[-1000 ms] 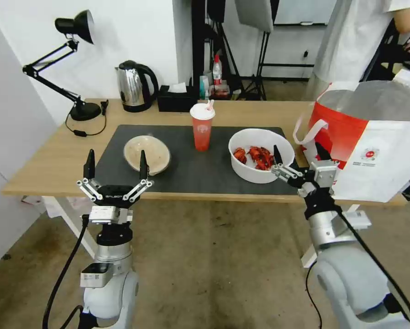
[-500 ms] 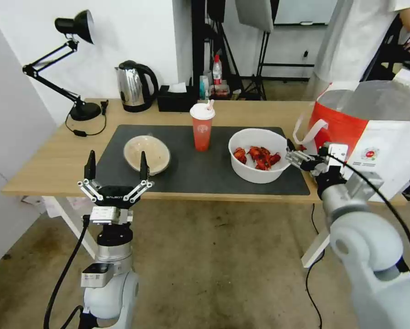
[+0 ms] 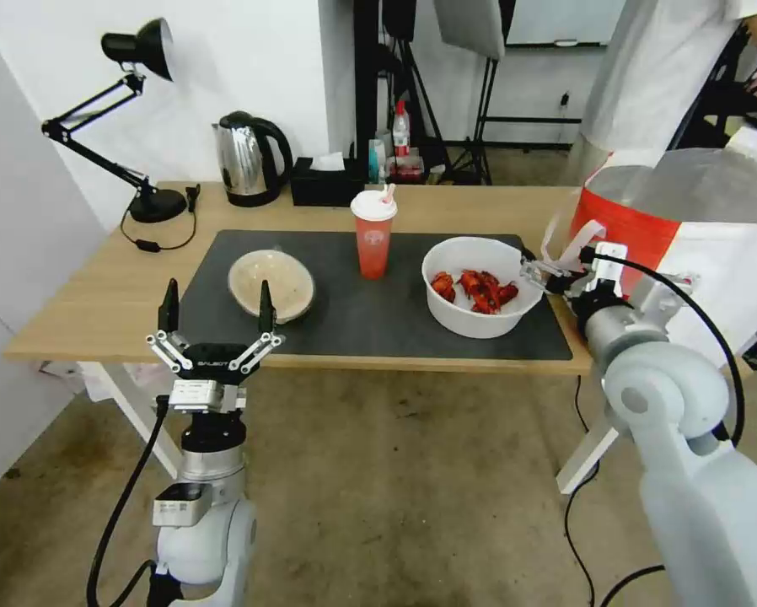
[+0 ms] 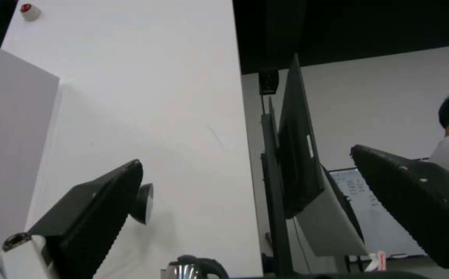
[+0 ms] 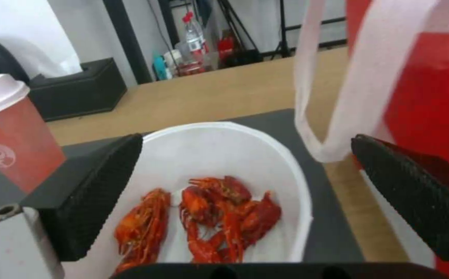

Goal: Pick up the trash from the table and place it into the takeout bag.

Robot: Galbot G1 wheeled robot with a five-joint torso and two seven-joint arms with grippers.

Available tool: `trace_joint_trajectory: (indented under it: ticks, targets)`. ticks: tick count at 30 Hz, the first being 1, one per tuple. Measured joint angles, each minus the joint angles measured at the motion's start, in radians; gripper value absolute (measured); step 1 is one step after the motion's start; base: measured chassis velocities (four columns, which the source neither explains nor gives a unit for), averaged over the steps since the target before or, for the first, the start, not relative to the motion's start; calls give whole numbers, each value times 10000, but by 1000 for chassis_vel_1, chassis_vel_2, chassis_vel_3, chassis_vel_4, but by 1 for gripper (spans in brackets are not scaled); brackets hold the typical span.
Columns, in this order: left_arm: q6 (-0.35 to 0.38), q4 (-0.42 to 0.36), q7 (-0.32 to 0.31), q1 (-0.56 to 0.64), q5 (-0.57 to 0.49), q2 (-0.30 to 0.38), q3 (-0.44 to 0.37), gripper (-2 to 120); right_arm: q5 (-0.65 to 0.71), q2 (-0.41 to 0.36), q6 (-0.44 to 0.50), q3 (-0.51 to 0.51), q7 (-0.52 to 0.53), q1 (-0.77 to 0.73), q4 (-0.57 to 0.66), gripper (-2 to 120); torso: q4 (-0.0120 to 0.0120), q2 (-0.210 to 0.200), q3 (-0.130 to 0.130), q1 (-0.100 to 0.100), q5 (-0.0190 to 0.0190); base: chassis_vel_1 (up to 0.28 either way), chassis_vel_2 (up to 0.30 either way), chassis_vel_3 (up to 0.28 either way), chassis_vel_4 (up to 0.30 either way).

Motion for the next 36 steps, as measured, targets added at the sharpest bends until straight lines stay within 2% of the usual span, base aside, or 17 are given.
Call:
trace_joint_trajectory:
  ticks: [14, 25, 36]
  targets:
    - [0, 85, -6, -71, 0, 0, 28, 100, 398, 78, -339, -627, 323, 750, -1138, 100, 1, 0, 0, 0, 0, 0, 0, 0, 0]
    - [-10, 157, -5, -67, 5, 0, 15, 100, 591, 325, -318, -600, 290, 1052, -1984, 100, 1, 0, -1, 0, 0, 0, 0, 0, 0]
    - [-14, 271, 2, -119, 24, -1, 21, 100, 556, 325, -227, -458, 6, 1106, -2273, 100, 1, 0, -1, 0, 0, 0, 0, 0, 0]
